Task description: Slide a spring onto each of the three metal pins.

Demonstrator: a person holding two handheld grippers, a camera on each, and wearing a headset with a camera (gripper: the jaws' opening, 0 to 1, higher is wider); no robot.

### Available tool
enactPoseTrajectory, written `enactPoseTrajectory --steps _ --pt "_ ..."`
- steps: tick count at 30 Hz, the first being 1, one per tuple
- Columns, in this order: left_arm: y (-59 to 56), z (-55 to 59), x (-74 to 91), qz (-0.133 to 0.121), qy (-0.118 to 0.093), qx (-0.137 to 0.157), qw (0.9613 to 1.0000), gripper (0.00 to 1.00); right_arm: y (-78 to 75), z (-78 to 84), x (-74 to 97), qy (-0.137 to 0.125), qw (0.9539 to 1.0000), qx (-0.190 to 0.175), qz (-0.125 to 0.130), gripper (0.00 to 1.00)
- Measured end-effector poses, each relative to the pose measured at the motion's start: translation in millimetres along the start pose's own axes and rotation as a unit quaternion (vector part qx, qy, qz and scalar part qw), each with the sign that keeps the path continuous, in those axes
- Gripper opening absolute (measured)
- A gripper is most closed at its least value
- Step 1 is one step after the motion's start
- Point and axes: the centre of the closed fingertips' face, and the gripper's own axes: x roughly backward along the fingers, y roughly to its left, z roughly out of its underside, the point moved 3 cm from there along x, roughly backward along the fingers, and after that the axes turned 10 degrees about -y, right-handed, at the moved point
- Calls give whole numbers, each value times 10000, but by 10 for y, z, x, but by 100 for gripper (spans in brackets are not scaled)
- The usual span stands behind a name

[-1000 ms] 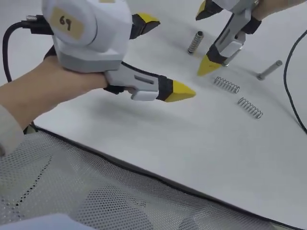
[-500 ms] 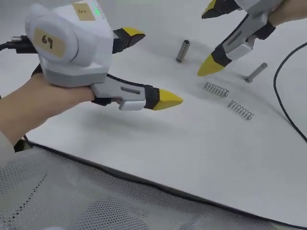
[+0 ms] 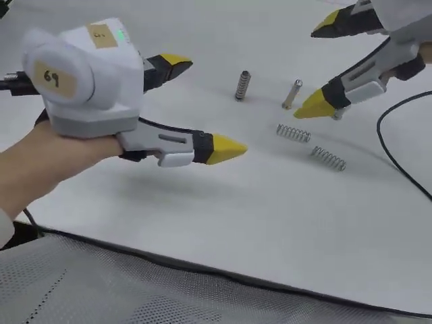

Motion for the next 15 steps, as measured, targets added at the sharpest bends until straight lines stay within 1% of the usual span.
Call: enactPoseTrajectory --steps 5,8,11,15 --pt "-10 18 -20 70 74 -37 9999 85 69 129 135 -112 9994 -261 215 80" --pt "-19 13 -27 124 111 -72 9998 85 131 246 235 -142 9981 -474 369 80" --pt "-22 -1 -37 161 120 -100 9997 85 219 328 318 -175 9968 -619 477 80" --pt "-34 -8 -60 228 150 -144 9995 84 300 426 423 -222 9945 -818 623 80"
